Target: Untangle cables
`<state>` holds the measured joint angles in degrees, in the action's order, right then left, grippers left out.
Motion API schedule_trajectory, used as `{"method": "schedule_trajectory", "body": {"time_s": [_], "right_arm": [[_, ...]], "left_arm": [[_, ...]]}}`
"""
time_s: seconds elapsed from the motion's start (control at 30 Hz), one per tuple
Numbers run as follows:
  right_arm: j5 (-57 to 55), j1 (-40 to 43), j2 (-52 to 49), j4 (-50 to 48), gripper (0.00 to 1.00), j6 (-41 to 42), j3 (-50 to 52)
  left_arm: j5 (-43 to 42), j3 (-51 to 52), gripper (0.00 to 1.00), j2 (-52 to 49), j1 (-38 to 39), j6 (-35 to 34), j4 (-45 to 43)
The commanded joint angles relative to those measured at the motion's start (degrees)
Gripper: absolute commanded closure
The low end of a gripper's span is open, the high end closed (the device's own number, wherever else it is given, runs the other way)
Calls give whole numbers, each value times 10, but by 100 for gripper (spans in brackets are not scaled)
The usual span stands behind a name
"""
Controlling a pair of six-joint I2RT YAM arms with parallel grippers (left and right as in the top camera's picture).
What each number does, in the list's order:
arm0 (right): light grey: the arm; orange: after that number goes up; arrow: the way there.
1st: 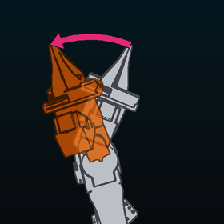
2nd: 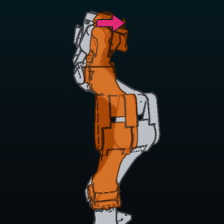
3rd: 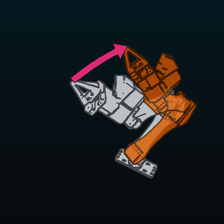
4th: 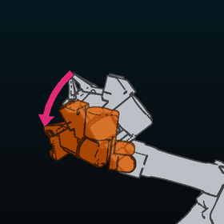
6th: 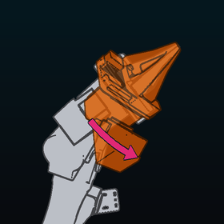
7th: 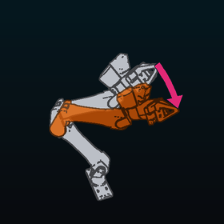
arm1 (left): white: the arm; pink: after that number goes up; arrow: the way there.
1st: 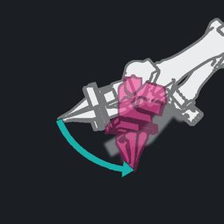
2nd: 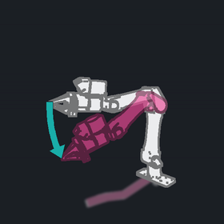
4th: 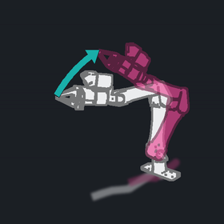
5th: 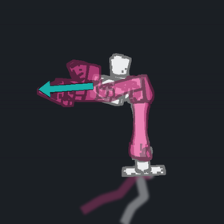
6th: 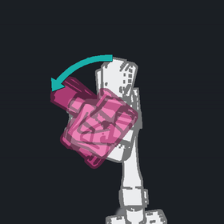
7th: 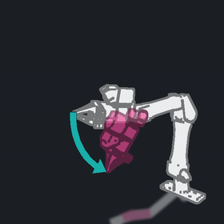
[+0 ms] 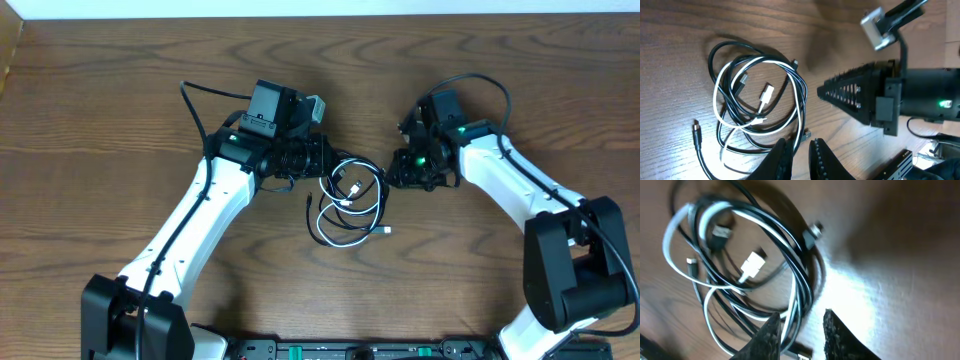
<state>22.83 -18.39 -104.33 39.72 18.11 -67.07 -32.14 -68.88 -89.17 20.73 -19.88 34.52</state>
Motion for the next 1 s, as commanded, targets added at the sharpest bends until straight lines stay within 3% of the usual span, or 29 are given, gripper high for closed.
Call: {"method": "schedule_trajectory", "body": {"time_s": [0.0,0.27,0.6,0.73,0.97], "right_arm": [[-18,-24,-10,9,76,43,4],[-99,-83,-48,-3,77,150,12],[-109,-88,-52,-42,99,159,12],[-45,-78,-40,-42,99,74,2],[190,-26,93,-41,99,-136,-33]], "left_arm": [[18,-7,83,-3,2,-1,2],[18,-7,76,-3,3,-1,10],[18,-7,76,-3,3,-1,24],[18,-7,75,-3,2,-1,23],[11,-7,76,-3,3,-1,23]]}}
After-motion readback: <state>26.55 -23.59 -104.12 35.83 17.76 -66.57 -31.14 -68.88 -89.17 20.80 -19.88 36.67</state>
